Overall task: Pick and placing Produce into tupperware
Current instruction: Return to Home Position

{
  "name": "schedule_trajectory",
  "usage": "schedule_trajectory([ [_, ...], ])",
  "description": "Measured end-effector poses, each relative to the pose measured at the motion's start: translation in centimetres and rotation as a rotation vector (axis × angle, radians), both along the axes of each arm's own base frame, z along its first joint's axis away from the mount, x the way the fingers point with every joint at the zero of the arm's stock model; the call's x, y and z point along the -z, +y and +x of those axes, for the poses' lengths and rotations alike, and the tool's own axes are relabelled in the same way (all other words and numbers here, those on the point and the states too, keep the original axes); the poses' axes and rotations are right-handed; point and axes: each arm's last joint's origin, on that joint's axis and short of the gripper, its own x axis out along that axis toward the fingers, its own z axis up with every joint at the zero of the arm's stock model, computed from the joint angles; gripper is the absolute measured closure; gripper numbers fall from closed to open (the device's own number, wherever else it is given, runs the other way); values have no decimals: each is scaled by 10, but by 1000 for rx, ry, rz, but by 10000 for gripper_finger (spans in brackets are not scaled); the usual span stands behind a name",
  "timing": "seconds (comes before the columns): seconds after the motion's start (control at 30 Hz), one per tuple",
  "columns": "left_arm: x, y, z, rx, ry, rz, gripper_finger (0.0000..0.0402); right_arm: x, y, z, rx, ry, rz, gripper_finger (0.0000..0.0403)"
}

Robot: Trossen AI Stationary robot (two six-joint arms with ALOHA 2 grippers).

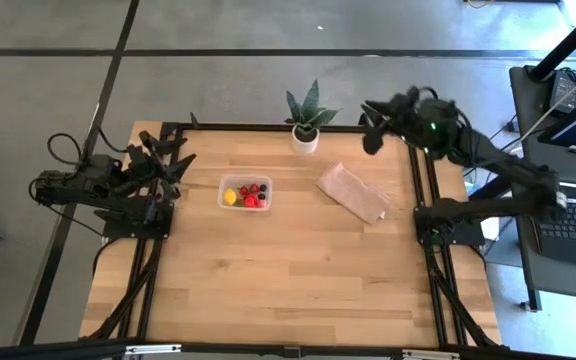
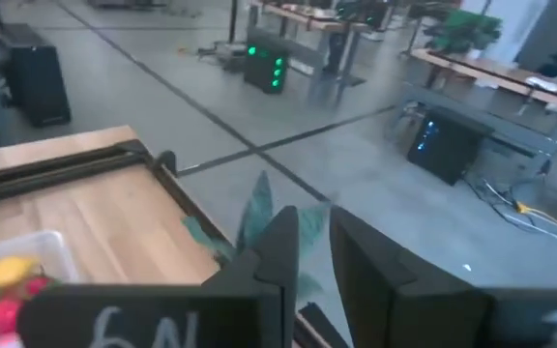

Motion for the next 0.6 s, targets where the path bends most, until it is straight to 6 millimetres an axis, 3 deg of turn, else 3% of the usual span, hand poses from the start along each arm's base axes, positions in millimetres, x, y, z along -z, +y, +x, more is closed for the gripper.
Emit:
schedule_trajectory([
  [0.17,1,3,-2,-110,8,-22,172,52,5,-43,70,-75,-24,337],
  [0.3,5,3,-1,-132,60,-17,172,94,9,-66,123,-132,7,337],
  [0.43,11,3,1,-143,58,-48,172,122,15,-85,156,-210,12,337],
  [0.6,33,4,9,-220,108,-71,172,149,21,-98,176,-290,52,337],
])
